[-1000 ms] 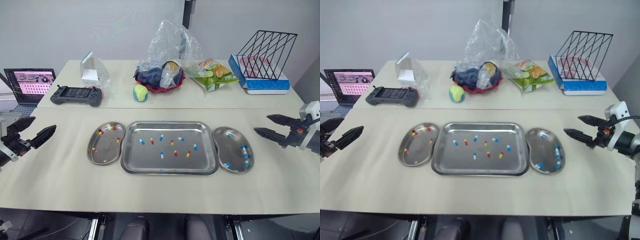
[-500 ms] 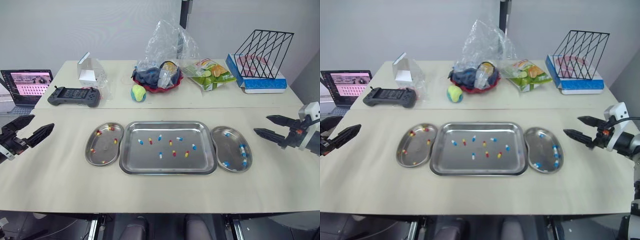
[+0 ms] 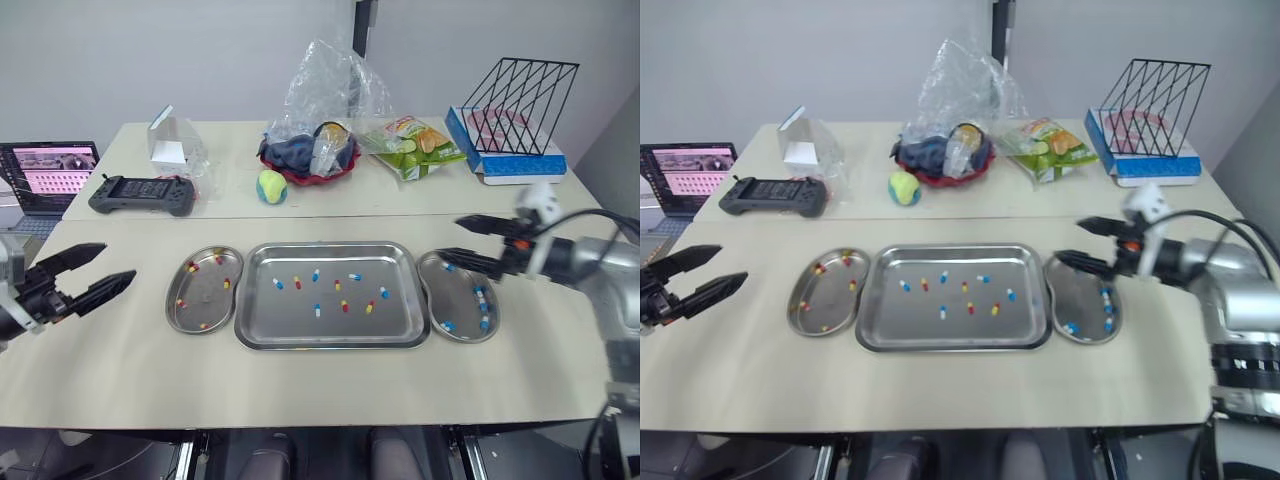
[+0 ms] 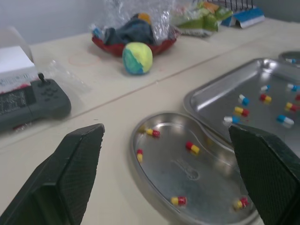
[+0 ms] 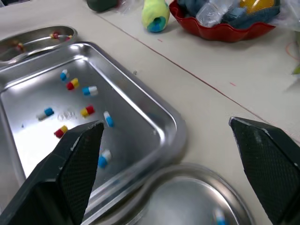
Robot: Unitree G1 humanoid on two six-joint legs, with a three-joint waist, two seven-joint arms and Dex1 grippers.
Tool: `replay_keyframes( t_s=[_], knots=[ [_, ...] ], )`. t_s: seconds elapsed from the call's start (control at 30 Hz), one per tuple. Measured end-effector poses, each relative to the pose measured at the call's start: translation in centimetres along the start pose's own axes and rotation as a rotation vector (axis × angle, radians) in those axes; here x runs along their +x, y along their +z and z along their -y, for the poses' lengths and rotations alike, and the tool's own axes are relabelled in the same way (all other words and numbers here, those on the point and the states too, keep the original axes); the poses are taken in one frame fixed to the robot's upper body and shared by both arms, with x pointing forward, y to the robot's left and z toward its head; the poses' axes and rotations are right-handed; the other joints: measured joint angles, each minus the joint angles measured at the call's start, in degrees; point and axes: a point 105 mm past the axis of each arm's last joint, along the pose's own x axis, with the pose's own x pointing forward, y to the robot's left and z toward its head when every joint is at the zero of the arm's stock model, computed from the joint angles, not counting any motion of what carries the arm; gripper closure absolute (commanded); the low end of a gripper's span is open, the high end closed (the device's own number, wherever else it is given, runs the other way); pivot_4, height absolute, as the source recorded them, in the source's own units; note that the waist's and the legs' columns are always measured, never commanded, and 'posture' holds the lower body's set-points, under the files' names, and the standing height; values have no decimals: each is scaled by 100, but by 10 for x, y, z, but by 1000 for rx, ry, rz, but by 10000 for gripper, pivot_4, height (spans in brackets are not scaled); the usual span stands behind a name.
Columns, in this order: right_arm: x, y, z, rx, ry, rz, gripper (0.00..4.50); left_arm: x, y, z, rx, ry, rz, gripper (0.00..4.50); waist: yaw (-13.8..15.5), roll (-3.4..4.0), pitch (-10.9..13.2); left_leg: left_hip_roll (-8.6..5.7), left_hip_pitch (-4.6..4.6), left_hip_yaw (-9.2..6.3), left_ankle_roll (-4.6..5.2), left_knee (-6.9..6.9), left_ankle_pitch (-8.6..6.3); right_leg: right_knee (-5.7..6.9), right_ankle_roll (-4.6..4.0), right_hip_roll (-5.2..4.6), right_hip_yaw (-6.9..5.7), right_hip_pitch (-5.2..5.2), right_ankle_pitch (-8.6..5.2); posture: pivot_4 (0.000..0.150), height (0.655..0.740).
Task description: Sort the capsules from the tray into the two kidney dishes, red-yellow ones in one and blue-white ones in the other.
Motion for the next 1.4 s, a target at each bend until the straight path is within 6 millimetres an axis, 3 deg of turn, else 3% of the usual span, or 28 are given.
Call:
replay_keyframes(
  t_s=[0.03,0.2,0.5,0.67,0.97,1.17,1.4],
  knots=[
    [21,8,-17,-14,61,23,0,-1,-2,3,1,-9,-7,447,1,0,0,2,-4,-1,0,-2,0,-1,0,1,-2,-4,0,1500,7400],
    [83,24,-74,-95,207,55,0,-13,-2,11,20,11,-15,447,68,-5,-1,-4,-16,-2,-5,4,0,-4,-4,-5,-3,-13,3,1500,7400],
    [147,22,-100,-153,126,18,0,-22,-3,24,33,19,-38,447,55,-17,-6,1,-11,-9,-17,-4,6,5,-15,2,-7,-25,9,1500,7400],
    [188,8,-124,-59,71,-29,0,-34,-1,35,23,42,-32,447,-58,-21,-10,7,-12,5,-54,-37,28,21,-28,1,-6,-68,17,1500,7400],
    [211,-3,-142,-47,102,-96,0,-34,-4,36,8,63,-40,447,-95,-27,-13,9,-7,4,-43,-48,22,15,-34,3,-13,-69,20,1500,7400],
    [219,-8,-148,-20,114,-107,18502,-33,-3,36,19,61,-40,0,-99,-26,-13,10,-5,4,-45,-52,22,14,-34,3,-14,-71,20,1500,7400],
    [220,-15,-145,-20,91,-127,18502,-32,0,32,42,82,-24,0,-97,-26,-13,10,-5,4,-45,-52,22,14,-34,3,-14,-71,21,1500,7400]
  ],
)
